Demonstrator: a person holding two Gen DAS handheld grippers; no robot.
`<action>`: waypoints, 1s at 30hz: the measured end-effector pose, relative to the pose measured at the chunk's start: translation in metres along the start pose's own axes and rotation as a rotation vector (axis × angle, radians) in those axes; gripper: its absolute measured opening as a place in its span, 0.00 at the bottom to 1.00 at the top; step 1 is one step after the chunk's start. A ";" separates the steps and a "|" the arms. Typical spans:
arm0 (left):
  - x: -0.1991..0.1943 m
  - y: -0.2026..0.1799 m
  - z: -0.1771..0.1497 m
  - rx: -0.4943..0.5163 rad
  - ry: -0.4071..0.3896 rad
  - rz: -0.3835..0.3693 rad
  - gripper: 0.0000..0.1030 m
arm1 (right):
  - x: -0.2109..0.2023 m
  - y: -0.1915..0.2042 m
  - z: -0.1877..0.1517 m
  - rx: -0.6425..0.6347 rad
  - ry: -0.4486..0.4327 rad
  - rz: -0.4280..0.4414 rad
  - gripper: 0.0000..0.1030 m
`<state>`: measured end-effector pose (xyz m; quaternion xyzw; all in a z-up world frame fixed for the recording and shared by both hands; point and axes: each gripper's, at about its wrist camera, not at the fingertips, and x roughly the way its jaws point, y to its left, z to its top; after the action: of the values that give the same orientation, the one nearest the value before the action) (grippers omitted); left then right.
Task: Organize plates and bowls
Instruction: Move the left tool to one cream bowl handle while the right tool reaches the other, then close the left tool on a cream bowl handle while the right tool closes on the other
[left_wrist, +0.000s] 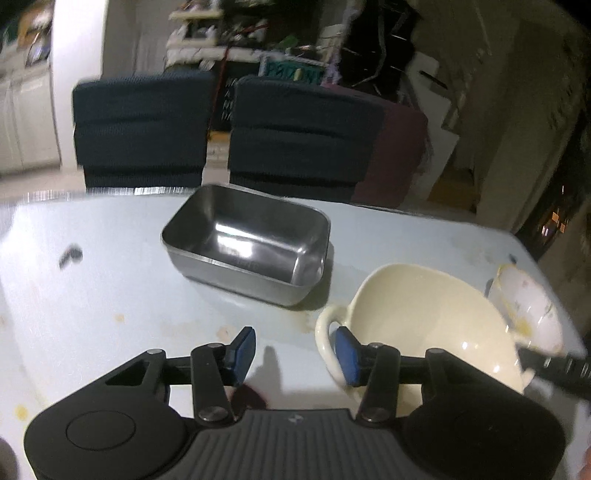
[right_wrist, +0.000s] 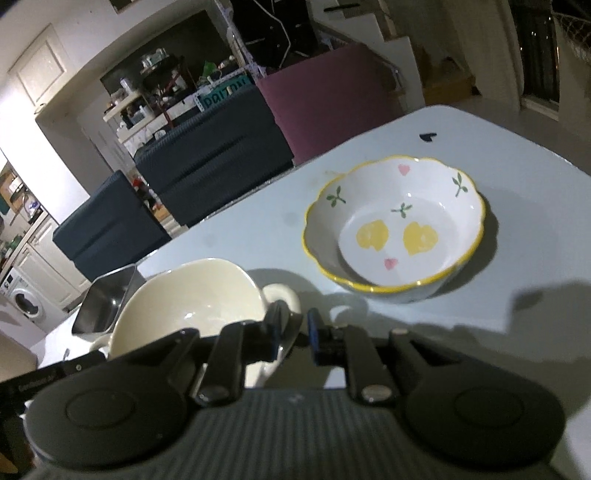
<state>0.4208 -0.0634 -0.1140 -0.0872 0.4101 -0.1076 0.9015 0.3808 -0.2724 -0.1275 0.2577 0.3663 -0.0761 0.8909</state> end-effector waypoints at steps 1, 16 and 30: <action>0.001 0.006 0.000 -0.049 0.006 -0.026 0.47 | 0.000 -0.001 0.000 0.003 0.003 0.007 0.18; 0.024 0.007 0.006 -0.155 0.055 -0.203 0.22 | 0.012 -0.019 0.001 0.106 0.027 0.172 0.34; 0.045 0.008 0.001 -0.132 0.108 -0.222 0.16 | 0.023 -0.011 0.002 0.072 0.028 0.122 0.26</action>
<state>0.4515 -0.0672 -0.1481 -0.1853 0.4521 -0.1837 0.8529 0.3943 -0.2816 -0.1467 0.3124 0.3592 -0.0312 0.8789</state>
